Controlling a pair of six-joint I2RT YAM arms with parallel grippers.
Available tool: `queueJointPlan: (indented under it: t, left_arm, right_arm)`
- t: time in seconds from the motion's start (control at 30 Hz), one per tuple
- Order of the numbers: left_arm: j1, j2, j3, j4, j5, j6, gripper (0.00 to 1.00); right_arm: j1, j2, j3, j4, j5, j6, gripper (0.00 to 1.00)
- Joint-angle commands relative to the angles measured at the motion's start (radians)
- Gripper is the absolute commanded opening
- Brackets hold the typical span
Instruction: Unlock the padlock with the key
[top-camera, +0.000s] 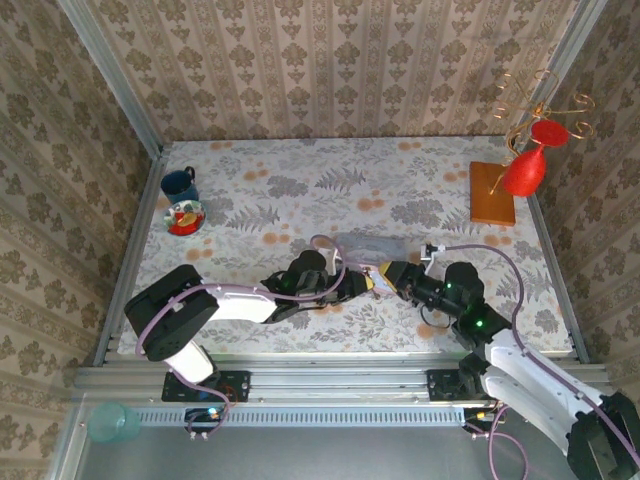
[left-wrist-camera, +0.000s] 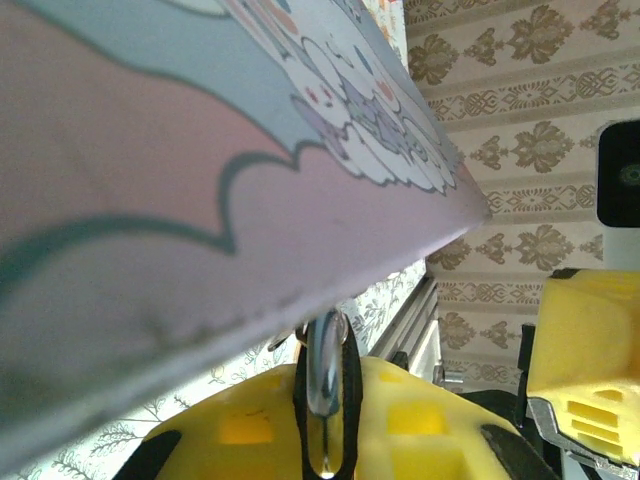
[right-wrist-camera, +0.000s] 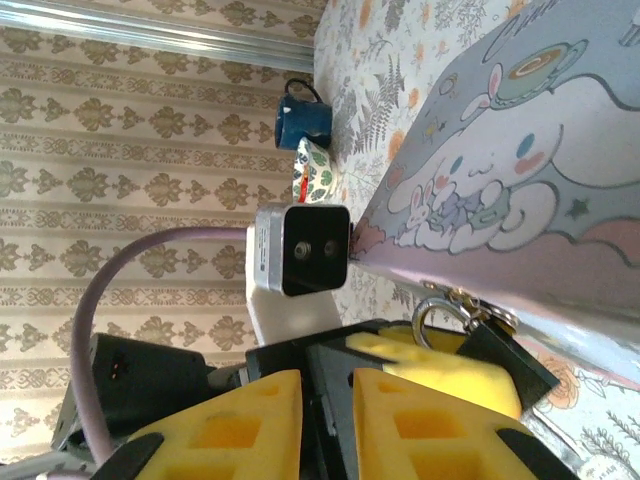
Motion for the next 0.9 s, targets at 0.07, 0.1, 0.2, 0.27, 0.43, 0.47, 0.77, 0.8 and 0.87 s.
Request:
queueJointPlan:
  t: [0.07, 0.1, 0.2, 0.27, 0.43, 0.47, 0.77, 0.8, 0.87]
  left_arm:
    - [0.037, 0.030, -0.009, 0.162, 0.006, -0.071, 0.00]
    - [0.041, 0.034, -0.005, 0.170, 0.006, -0.075, 0.00]
    - [0.048, 0.040, 0.008, 0.185, 0.012, -0.084, 0.00]
    - [0.050, 0.042, 0.011, 0.193, 0.016, -0.090, 0.00]
    - [0.053, 0.039, 0.001, 0.210, 0.017, -0.106, 0.00]
    - [0.054, 0.037, -0.002, 0.216, 0.017, -0.109, 0.00]
    - [0.040, 0.014, -0.006, 0.240, 0.022, -0.141, 0.00]
    - [0.039, 0.010, -0.004, 0.233, 0.022, -0.137, 0.00]
    - [0.037, 0.005, -0.005, 0.228, 0.020, -0.135, 0.00]
  right_arm:
    - [-0.002, -0.054, -0.046, -0.057, 0.004, -0.018, 0.26]
    - [0.000, -0.055, -0.062, -0.041, 0.002, -0.010, 0.26]
    - [0.009, -0.050, -0.091, -0.014, 0.003, -0.005, 0.27]
    - [0.012, -0.046, -0.096, -0.002, 0.002, -0.018, 0.30]
    - [0.009, -0.019, -0.101, 0.027, 0.020, -0.047, 0.37]
    - [0.007, -0.005, -0.103, 0.044, 0.022, -0.048, 0.37]
    - [0.003, 0.149, -0.076, 0.159, 0.007, -0.056, 0.37]
    - [0.004, 0.153, -0.074, 0.160, 0.007, -0.057, 0.37]
    - [0.004, 0.155, -0.071, 0.156, 0.010, -0.057, 0.36]
